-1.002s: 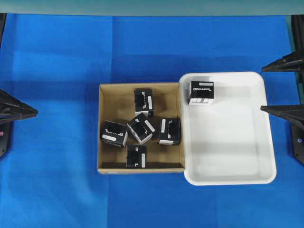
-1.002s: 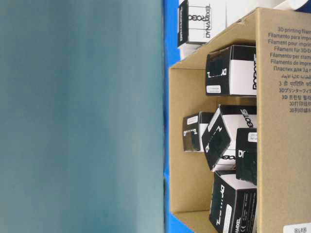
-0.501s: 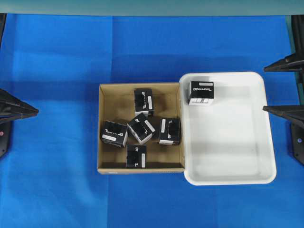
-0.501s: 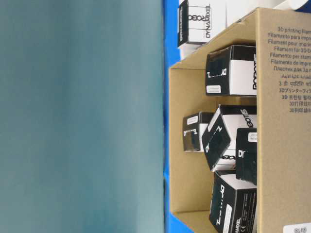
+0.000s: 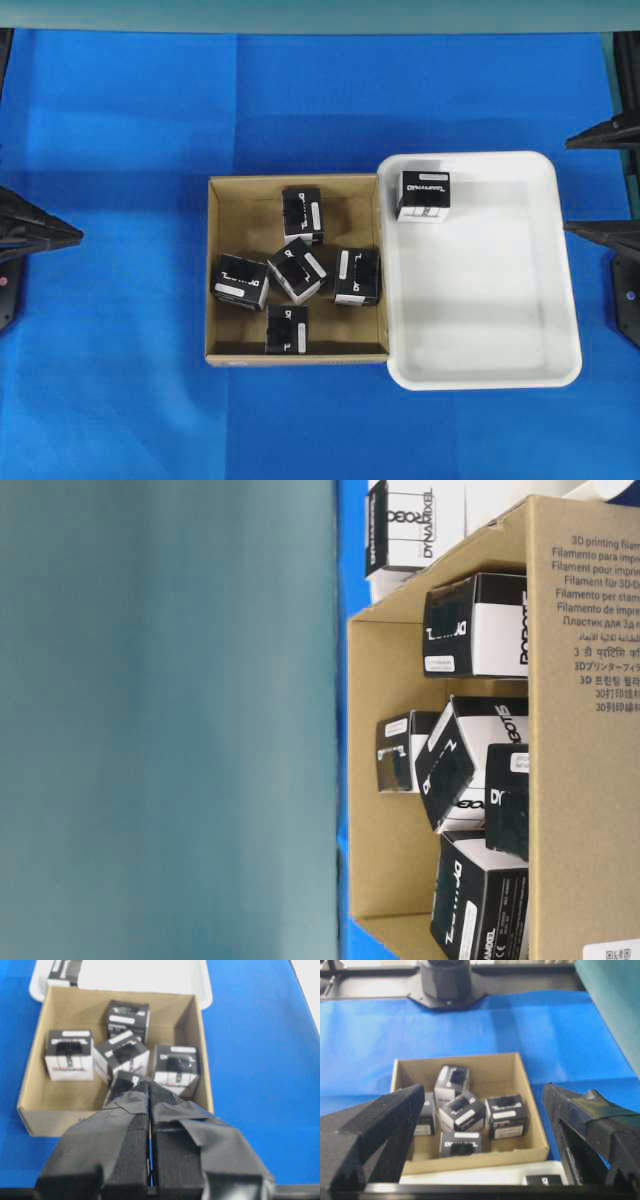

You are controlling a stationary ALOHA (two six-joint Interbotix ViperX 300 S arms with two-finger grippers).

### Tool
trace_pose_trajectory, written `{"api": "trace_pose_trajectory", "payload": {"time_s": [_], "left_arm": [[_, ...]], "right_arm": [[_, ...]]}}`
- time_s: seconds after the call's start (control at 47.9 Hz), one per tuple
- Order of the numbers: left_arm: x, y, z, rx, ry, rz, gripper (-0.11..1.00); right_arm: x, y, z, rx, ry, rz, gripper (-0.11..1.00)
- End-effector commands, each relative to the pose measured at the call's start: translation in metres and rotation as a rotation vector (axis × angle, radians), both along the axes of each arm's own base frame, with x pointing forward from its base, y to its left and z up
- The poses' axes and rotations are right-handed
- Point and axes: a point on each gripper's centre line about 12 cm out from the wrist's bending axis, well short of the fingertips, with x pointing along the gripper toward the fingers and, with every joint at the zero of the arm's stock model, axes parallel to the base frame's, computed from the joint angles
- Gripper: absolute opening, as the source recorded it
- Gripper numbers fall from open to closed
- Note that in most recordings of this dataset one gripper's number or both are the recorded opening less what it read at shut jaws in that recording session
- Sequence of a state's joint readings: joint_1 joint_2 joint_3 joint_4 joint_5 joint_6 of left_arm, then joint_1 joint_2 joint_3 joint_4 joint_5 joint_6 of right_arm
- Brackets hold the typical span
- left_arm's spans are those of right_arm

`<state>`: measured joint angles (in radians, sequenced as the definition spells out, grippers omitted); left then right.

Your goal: Pick a box that is randomly placed inside the cardboard box.

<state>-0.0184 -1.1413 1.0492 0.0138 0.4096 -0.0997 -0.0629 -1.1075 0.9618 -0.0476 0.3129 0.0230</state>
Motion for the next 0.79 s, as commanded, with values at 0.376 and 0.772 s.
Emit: {"api": "trace_pose_trajectory", "payload": {"time_s": [0.376,0.772], "left_arm": [[0.0019,0.0003,0.0072,0.003,-0.023,0.001,-0.05],[0.0034,0.0002,0.0123,0.005,-0.068,0.000,-0.05]], "right_arm": [[-0.0002,0.0004,0.0006,0.006,-0.005,0.002,0.98],[-0.0007,0.0007,-0.0037,0.008,0.006,0.003,0.98]]}}
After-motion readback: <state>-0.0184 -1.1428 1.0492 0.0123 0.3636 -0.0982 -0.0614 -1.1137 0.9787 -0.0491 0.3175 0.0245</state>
